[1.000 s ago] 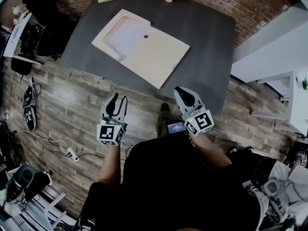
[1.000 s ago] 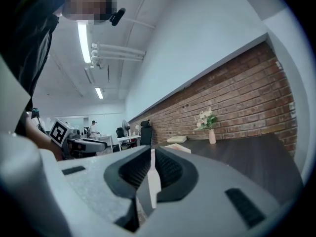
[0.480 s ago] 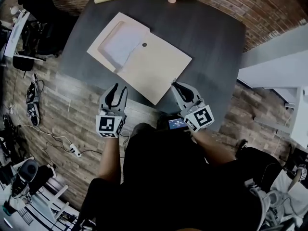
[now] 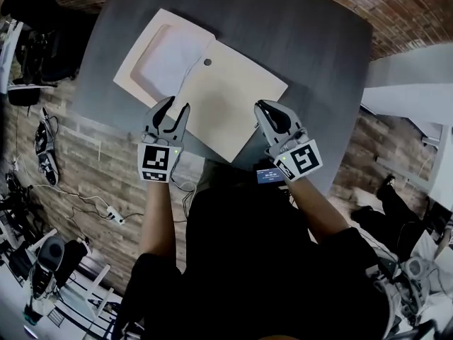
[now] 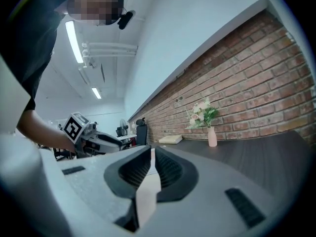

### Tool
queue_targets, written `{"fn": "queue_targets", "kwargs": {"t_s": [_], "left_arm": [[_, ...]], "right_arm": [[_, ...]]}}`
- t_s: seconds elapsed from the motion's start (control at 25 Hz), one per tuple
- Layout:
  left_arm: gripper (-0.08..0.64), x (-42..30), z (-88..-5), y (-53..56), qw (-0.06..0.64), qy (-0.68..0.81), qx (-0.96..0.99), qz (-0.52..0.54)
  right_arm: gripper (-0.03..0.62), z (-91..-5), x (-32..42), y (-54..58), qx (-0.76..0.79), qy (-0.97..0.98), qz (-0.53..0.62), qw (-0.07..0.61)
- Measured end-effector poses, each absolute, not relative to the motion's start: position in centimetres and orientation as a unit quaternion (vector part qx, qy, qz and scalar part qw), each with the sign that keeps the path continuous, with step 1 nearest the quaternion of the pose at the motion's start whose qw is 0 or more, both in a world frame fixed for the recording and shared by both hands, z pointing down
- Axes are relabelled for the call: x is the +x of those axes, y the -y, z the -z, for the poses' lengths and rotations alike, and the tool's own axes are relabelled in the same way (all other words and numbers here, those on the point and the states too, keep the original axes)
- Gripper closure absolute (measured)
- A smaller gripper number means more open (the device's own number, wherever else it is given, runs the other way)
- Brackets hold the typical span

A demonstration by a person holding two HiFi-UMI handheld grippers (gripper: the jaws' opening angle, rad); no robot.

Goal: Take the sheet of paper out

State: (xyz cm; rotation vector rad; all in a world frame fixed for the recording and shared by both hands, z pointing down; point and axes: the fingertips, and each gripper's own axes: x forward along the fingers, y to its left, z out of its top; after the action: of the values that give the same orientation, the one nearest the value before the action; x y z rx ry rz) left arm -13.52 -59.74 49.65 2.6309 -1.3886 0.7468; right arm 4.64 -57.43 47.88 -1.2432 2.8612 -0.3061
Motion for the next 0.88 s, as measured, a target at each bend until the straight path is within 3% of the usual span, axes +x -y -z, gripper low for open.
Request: {"fn": "queue_targets", "kwargs": {"t_s": [0.44, 0.68, 0.88], "left_arm": [[0.403, -14.9, -58.6, 69.0, 0.087, 0.360, 0.860, -0.352], [0.407, -15.6, -64.8, 71.4, 0.119, 0.302, 0.825, -0.462], [0.413, -16.2, -67.5, 73.0, 0.152, 0.290, 0.812, -0.484]], "right_arm": [[0.566, -51.0, 2.3, 64.9, -0.435, -0.891, 0.126, -0.031], [0.566, -52.4, 2.8, 69.1, -0.452, -0.880, 0.139, -0.035], [0.566, -53.8, 3.1, 70.9, -0.460, -0.874, 0.152, -0.040]]}}
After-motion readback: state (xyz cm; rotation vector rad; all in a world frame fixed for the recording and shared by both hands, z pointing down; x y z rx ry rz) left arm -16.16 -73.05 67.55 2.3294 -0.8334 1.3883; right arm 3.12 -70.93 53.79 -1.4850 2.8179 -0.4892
